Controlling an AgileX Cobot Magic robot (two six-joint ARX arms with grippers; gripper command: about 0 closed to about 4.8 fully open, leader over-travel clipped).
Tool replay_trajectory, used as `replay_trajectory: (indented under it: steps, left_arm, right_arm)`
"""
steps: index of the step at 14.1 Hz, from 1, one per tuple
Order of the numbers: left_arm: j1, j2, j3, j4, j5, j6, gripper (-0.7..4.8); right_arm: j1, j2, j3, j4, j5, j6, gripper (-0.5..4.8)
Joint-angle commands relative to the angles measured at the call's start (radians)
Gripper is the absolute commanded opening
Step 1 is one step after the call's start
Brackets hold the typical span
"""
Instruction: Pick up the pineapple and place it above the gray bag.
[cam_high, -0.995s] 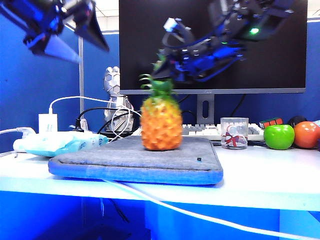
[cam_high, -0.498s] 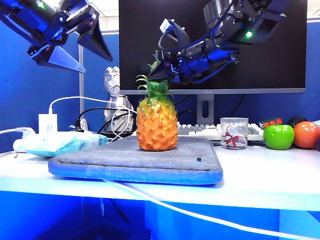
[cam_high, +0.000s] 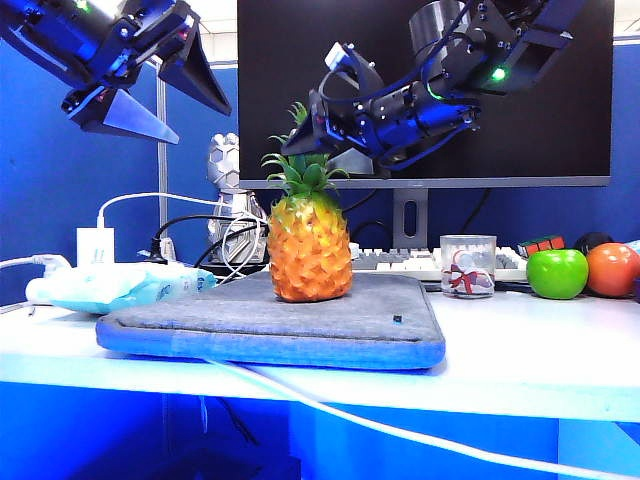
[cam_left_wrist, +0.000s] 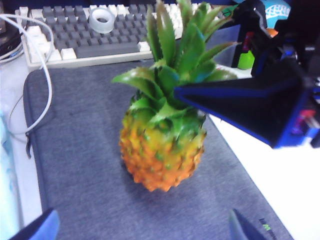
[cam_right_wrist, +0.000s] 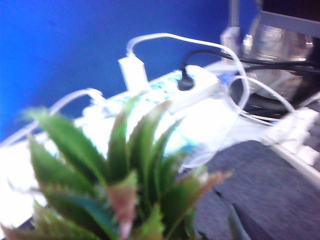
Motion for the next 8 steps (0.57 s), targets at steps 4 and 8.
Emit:
replay_trajectory:
  steps: [4,8]
  left_arm:
    - [0.007,-0.044,0.076,-0.032,-0.016,0.083,4.79]
    - [0.008,-0.161,0.095,-0.093,-0.084,0.110,4.79]
  right_arm:
    - [-0.100,-0.072,0.004,-0.068,-0.106,0.023,4.79]
    - [-0.326,-0.241,0.004,-0.125,-0.227,0.082,4.79]
